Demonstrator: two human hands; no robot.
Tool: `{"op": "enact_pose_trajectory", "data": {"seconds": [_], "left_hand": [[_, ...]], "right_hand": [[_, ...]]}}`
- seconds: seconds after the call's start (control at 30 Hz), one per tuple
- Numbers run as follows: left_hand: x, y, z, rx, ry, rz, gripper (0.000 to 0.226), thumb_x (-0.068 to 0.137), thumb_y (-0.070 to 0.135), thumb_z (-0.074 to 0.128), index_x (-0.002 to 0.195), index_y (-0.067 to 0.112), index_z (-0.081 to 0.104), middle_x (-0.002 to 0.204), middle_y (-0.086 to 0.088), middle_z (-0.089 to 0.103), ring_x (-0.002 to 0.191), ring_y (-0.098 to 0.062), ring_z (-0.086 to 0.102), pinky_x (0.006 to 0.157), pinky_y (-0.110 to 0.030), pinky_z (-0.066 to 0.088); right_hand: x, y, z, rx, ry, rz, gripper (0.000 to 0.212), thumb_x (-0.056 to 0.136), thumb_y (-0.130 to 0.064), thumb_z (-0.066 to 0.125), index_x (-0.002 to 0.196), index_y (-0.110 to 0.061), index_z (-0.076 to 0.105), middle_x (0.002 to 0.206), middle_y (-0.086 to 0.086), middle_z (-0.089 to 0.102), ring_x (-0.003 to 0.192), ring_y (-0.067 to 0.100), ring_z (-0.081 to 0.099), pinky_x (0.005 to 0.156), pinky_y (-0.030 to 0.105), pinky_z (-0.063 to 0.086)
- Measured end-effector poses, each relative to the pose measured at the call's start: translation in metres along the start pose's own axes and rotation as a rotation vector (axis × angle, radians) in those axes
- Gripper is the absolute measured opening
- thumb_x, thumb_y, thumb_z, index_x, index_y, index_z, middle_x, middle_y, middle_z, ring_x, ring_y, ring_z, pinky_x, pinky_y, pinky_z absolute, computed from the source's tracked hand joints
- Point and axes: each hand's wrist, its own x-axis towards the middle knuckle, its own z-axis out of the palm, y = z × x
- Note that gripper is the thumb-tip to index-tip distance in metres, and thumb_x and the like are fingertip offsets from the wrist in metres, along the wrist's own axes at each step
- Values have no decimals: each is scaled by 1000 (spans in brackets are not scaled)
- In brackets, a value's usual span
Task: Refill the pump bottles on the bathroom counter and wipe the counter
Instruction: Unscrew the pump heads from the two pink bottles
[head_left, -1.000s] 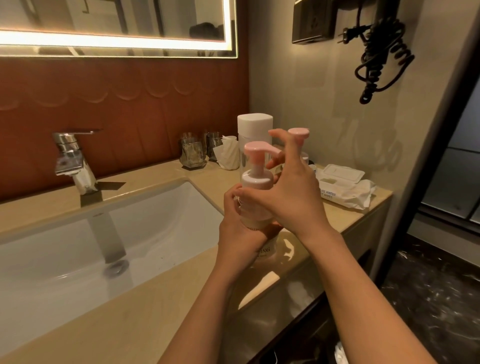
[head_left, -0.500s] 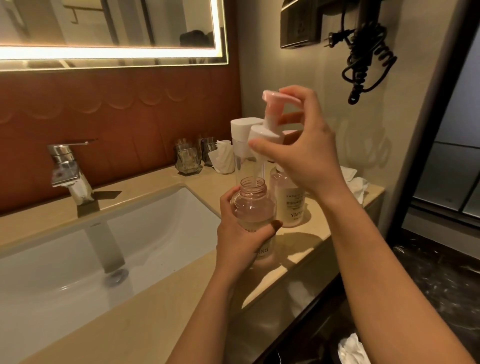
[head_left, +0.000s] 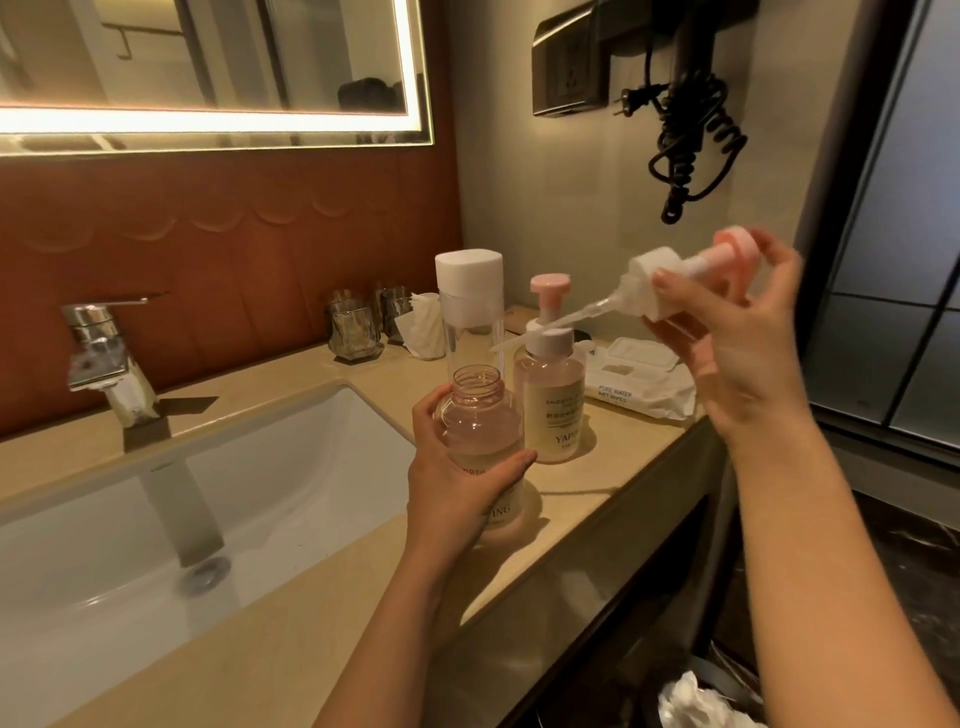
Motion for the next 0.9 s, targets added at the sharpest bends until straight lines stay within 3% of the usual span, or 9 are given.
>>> {"op": "enact_pose_trajectory", "data": {"seconds": [0.1, 0.2, 0.27, 0.33, 0.47, 0.57, 0.63, 0.73, 0.9], "left_hand": [[1, -1, 2, -3, 4, 9, 86, 56, 36, 86, 115, 53, 27, 112, 37, 41, 98, 24, 46, 78, 0, 39], [1, -1, 2, -4, 5, 12, 85, 52, 41, 84, 115, 52, 27, 112, 37, 40, 97, 27, 44, 76, 3, 38], [1, -1, 2, -6, 5, 21, 85, 55, 36, 85, 115, 52, 28, 112, 37, 40, 97, 28, 44, 76, 4, 37], [1, -2, 2, -3, 10, 23, 87, 54, 37, 85, 118, 51, 26, 113, 37, 39, 96, 29, 44, 76, 5, 37], [1, 0, 2, 10, 13, 24, 90, 53, 40, 83, 121, 47, 25, 111, 38, 38, 95, 31, 42, 76, 6, 36], [1, 0, 2, 14, 14, 25, 86, 56, 33, 86, 116, 50, 26, 111, 37, 40, 96, 30, 43, 77, 5, 37], [1, 1, 2, 13, 18, 17, 86, 52, 40, 83, 116, 52, 27, 112, 37, 41, 99, 27, 44, 78, 4, 37], [0, 3, 2, 13, 28, 1, 86, 48, 47, 80, 115, 53, 27, 111, 38, 42, 99, 28, 44, 78, 4, 38], [0, 3, 2, 26, 30, 2, 89, 50, 45, 81, 120, 49, 25, 112, 37, 40, 98, 28, 43, 79, 5, 37]], "right_hand": [[-8, 14, -32, 157, 103, 55, 76, 68, -12, 72, 133, -31, 38, 135, 2, 43, 112, 23, 58, 84, 36, 55], [-16, 37, -58, 247, 345, 40, 68, 70, -18, 73, 129, -23, 39, 125, 4, 48, 115, 25, 55, 86, 34, 54], [-18, 58, -68, 235, 514, -7, 57, 78, -14, 72, 121, -22, 36, 119, 2, 46, 112, 23, 55, 84, 33, 54], [-19, 79, -69, 131, 569, 7, 54, 81, -14, 72, 118, -26, 34, 124, 5, 43, 110, 20, 55, 85, 34, 54], [-14, 112, -59, -156, 465, 40, 61, 80, -20, 73, 123, -27, 31, 133, 5, 41, 107, 15, 56, 93, 43, 51], [-8, 128, -47, -315, 312, 18, 61, 84, -17, 69, 126, -24, 26, 139, 4, 32, 113, 17, 52, 88, 22, 48], [-3, 139, -42, -415, 200, 0, 60, 86, -19, 66, 128, -27, 24, 137, 1, 28, 119, 21, 45, 81, 12, 42], [3, 151, -38, -581, 88, -36, 41, 92, -26, 56, 120, -38, 27, 133, 6, 36, 114, 27, 48, 83, 29, 48], [10, 154, -36, -829, 23, -85, 23, 95, -24, 51, 115, -14, 44, 109, 8, 55, 96, 21, 54, 70, 20, 38]]}}
